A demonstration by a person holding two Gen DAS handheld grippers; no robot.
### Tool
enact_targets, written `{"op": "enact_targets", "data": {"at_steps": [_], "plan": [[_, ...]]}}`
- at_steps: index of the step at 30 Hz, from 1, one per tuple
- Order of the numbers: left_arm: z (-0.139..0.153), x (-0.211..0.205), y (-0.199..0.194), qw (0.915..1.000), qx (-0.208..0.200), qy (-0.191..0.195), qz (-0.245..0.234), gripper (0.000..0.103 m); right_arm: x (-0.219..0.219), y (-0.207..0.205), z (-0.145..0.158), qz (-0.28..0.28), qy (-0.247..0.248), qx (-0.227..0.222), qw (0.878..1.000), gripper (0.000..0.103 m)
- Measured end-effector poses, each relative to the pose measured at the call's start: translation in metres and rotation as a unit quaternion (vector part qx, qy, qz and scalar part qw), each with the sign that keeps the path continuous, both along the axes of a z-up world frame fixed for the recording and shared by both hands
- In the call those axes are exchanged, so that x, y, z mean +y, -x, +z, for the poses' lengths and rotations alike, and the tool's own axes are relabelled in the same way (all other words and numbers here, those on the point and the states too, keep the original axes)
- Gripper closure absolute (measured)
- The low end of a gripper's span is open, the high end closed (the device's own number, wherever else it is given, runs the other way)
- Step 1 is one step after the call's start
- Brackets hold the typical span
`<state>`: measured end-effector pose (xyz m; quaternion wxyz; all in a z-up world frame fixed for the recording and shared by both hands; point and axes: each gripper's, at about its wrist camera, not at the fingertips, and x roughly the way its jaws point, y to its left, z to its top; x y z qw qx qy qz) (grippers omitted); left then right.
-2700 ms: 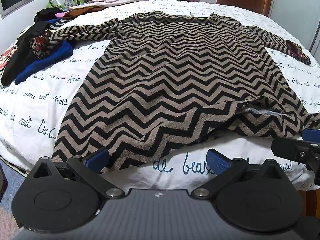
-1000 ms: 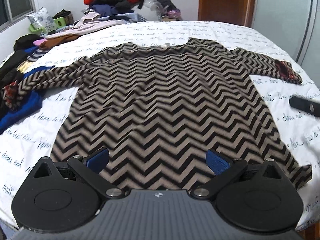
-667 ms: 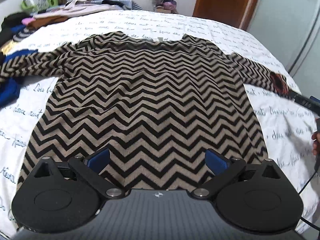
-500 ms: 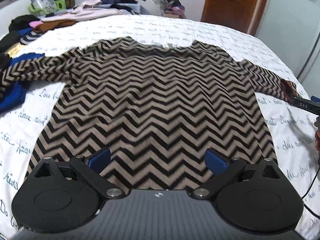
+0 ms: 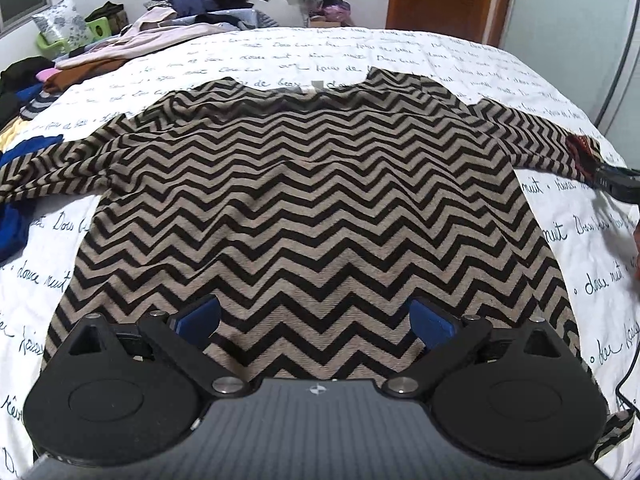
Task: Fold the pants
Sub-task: 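Grasp the red patterned cuff of the sleeve with the right gripper, then lift the cuff with the right gripper toward the left gripper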
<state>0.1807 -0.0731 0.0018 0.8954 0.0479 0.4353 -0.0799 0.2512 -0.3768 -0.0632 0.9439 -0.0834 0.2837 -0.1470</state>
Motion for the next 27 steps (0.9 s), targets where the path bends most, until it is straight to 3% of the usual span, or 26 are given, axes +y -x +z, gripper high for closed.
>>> {"op": "enact_targets", "data": {"at_steps": [4, 8, 11, 13, 15, 18, 19, 20, 22, 27], "plan": [[-0.002, 0.002, -0.002, 1.0, -0.001, 0.005, 0.002, 0.003, 0.001, 0.005, 0.009, 0.011, -0.023, -0.021, 0.999, 0.098], [-0.005, 0.008, -0.008, 0.9995, 0.014, 0.027, 0.005, 0.004, -0.009, 0.005, 0.022, 0.03, -0.133, -0.033, 0.99, 0.098], [-0.006, 0.012, -0.008, 0.999, 0.021, 0.039, 0.011, 0.003, -0.023, 0.001, 0.025, 0.035, -0.235, -0.039, 0.971, 0.098], [-0.007, 0.012, -0.006, 0.9991, 0.022, 0.033, 0.013, 0.003, -0.029, 0.0, 0.025, 0.016, -0.26, -0.044, 0.965, 0.098], [-0.007, 0.013, -0.005, 0.9992, 0.019, 0.031, 0.015, 0.003, -0.025, 0.004, 0.028, 0.001, -0.215, -0.049, 0.975, 0.098], [-0.006, 0.016, -0.005, 0.9989, 0.017, 0.039, 0.019, 0.003, -0.001, 0.013, 0.03, -0.001, -0.061, -0.037, 0.997, 0.089], [-0.006, 0.016, -0.006, 0.9988, 0.018, 0.042, 0.02, 0.003, 0.004, 0.016, 0.027, -0.001, -0.02, -0.033, 0.999, 0.074], [-0.006, 0.016, -0.007, 0.9986, 0.02, 0.045, 0.021, 0.003, 0.008, 0.021, 0.024, 0.001, 0.014, -0.03, 0.999, 0.053], [-0.008, 0.013, -0.008, 0.9984, 0.027, 0.047, 0.018, 0.003, 0.011, 0.029, 0.017, 0.014, 0.056, -0.027, 0.998, 0.032], [-0.013, 0.0, -0.007, 0.9991, 0.035, 0.025, 0.006, 0.003, 0.008, 0.036, 0.002, 0.02, 0.155, -0.011, 0.988, 0.032]]}}
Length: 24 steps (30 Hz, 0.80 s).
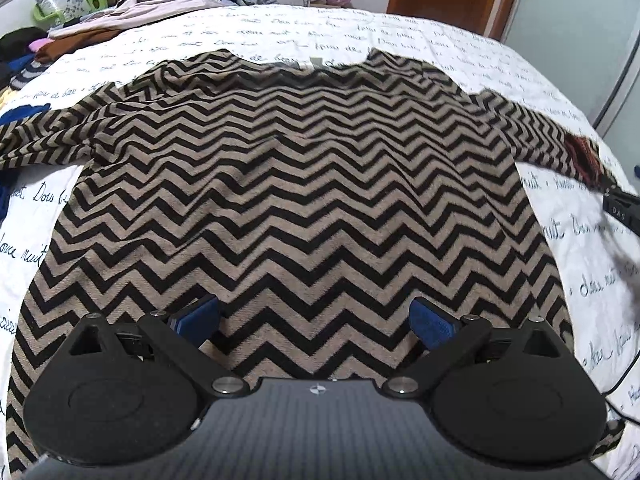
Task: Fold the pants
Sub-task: 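Lift the cuff with the right gripper toward the left gripper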
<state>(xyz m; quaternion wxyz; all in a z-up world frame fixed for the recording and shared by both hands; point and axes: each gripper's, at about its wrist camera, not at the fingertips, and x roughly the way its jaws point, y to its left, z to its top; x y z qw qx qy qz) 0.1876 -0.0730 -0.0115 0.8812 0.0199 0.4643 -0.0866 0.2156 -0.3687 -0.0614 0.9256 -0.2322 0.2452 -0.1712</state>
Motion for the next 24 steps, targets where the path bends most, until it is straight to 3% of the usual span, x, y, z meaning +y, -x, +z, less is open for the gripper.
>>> {"op": "enact_targets", "data": {"at_steps": [4, 9, 12, 19, 24], "plan": [[-0.004, -0.005, 0.001, 0.9999, 0.004, -0.008, -0.004, 0.003, -0.004, 0.001, -0.011, -0.003, 0.062, 0.021, 0.998, 0.032], [-0.004, -0.008, 0.001, 1.0, 0.006, 0.003, -0.004, 0.003, -0.006, -0.008, -0.024, 0.005, 0.085, 0.054, 0.995, 0.033], [-0.004, -0.01, 0.002, 1.0, 0.006, 0.001, -0.005, 0.003, 0.001, -0.01, -0.028, 0.012, 0.106, 0.046, 0.993, 0.033], [-0.005, -0.01, 0.001, 0.9999, 0.011, -0.005, -0.002, 0.003, 0.006, -0.011, -0.018, 0.021, 0.101, 0.003, 0.995, 0.033], [-0.006, -0.011, 0.002, 0.9999, 0.011, -0.006, -0.004, 0.003, 0.007, -0.022, -0.02, 0.034, 0.094, 0.011, 0.995, 0.033]]}}
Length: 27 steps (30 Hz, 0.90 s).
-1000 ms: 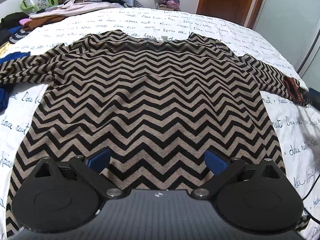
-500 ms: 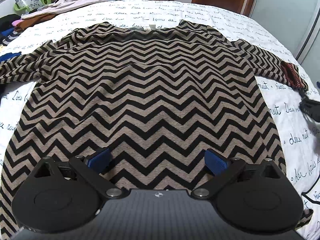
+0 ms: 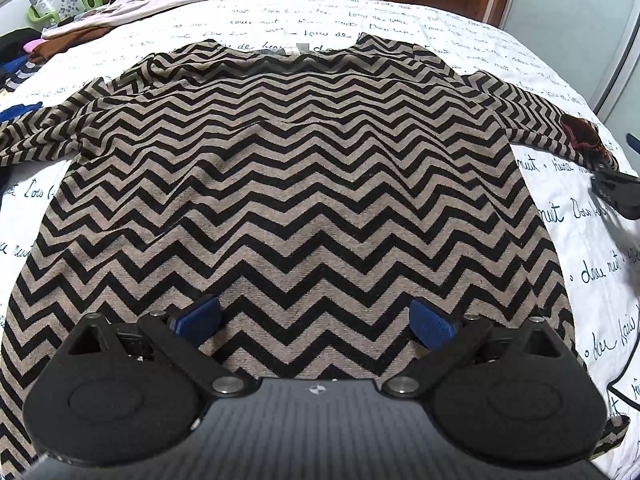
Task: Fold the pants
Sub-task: 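Lift the cuff with the right gripper toward the left gripper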
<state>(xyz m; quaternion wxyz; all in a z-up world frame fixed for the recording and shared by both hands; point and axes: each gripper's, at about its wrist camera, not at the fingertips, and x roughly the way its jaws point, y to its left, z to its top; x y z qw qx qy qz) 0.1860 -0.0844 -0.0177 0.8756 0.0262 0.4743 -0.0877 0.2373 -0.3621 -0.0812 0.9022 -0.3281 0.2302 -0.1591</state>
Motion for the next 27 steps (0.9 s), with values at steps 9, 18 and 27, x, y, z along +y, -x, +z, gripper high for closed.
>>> {"op": "enact_targets", "data": {"at_steps": [9, 18, 27], "plan": [[0.005, 0.0, 0.007, 0.9992, -0.029, -0.027, -0.011, 0.004, 0.005, -0.027, -0.014, 0.011, 0.007, 0.018, 1.0, 0.074], [0.0, 0.011, 0.004, 0.9999, -0.008, 0.011, -0.002, 0.014, -0.007, -0.016, 0.018, 0.014, -0.12, -0.01, 0.993, 0.095], [0.022, -0.006, -0.075, 0.9695, 0.035, 0.242, -0.008, 0.01, 0.02, -0.002, 0.057, 0.072, -0.271, -0.04, 0.959, 0.095]]}}
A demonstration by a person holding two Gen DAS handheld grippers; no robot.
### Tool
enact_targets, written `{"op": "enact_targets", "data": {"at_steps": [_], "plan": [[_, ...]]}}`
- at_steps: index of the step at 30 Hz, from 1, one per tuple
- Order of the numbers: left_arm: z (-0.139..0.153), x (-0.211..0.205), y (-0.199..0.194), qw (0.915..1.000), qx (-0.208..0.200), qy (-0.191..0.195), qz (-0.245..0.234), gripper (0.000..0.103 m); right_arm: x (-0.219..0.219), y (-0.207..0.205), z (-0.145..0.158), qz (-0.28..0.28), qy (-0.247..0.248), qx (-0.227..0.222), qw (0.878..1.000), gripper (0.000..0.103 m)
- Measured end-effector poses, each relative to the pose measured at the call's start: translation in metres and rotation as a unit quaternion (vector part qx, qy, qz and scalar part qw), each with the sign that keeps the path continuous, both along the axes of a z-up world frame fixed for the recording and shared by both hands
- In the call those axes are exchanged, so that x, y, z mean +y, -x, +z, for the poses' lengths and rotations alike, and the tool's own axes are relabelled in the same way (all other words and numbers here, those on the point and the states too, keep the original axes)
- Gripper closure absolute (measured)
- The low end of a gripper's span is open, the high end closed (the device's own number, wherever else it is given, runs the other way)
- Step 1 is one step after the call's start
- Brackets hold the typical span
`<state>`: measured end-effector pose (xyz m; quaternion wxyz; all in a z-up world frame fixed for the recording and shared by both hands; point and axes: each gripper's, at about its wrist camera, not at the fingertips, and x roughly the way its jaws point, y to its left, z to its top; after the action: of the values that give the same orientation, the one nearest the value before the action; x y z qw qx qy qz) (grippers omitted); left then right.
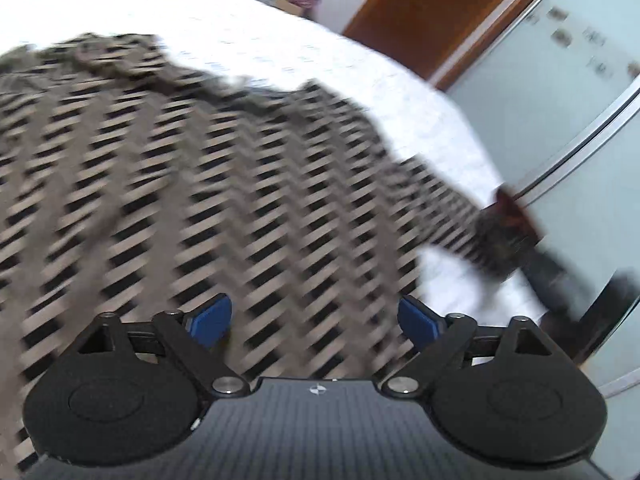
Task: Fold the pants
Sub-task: 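Lift the cuff with the right gripper toward the left gripper, then grasp the red cuff with the left gripper while the right gripper releases it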
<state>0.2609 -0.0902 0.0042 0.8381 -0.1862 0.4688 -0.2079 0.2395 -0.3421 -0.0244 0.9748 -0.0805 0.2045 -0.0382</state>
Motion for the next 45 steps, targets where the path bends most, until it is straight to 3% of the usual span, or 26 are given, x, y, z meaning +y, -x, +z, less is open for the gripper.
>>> {"op": "enact_targets", "data": {"at_steps": [7, 15, 22, 25, 27, 29, 30, 33, 36, 41, 43, 45], "plan": [[0.002, -0.057, -0.054, 0.9882, 0.049, 0.141, -0.034, 0.001, 0.035, 0.01, -0.003, 0.033, 0.015, -0.003, 0.999, 0.095], [-0.009, -0.093, -0.08, 0.9829, 0.071, 0.168, -0.029, 0.0, 0.065, 0.018, -0.001, 0.072, 0.003, -0.006, 0.997, 0.095], [-0.02, -0.086, -0.088, 0.9764, 0.079, 0.201, -0.005, 0.001, 0.087, 0.016, -0.002, 0.101, 0.016, 0.008, 0.995, 0.095], [-0.021, -0.082, -0.09, 0.979, 0.083, 0.186, -0.007, 0.016, 0.095, 0.013, -0.004, 0.112, 0.021, 0.015, 0.993, 0.095], [-0.023, -0.078, -0.091, 0.9807, 0.087, 0.175, -0.004, 0.053, 0.101, 0.012, -0.003, 0.12, 0.024, 0.016, 0.992, 0.095], [-0.023, -0.073, -0.091, 0.9836, 0.089, 0.157, -0.003, 0.071, 0.108, 0.01, 0.0, 0.129, 0.028, 0.018, 0.991, 0.095], [-0.023, -0.069, -0.091, 0.9836, 0.085, 0.16, -0.003, 0.076, 0.112, 0.008, 0.0, 0.134, 0.029, 0.022, 0.99, 0.095], [-0.018, -0.055, -0.092, 0.9861, 0.071, 0.15, 0.004, 0.076, 0.125, 0.003, 0.001, 0.146, 0.039, 0.024, 0.988, 0.094], [-0.008, -0.04, -0.092, 0.9902, 0.032, 0.136, 0.002, 0.078, 0.139, -0.004, 0.007, 0.157, 0.045, 0.02, 0.986, 0.095], [0.014, -0.007, -0.092, 0.9959, -0.027, 0.086, 0.006, 0.079, 0.168, -0.019, 0.017, 0.191, 0.039, 0.018, 0.981, 0.095], [0.024, 0.009, -0.092, 0.9963, -0.05, 0.069, 0.01, 0.092, 0.184, -0.027, 0.021, 0.209, 0.038, 0.019, 0.977, 0.095], [0.032, 0.027, -0.093, 0.9964, -0.068, 0.046, 0.019, 0.092, 0.202, -0.035, 0.024, 0.225, 0.035, 0.018, 0.973, 0.095]]}}
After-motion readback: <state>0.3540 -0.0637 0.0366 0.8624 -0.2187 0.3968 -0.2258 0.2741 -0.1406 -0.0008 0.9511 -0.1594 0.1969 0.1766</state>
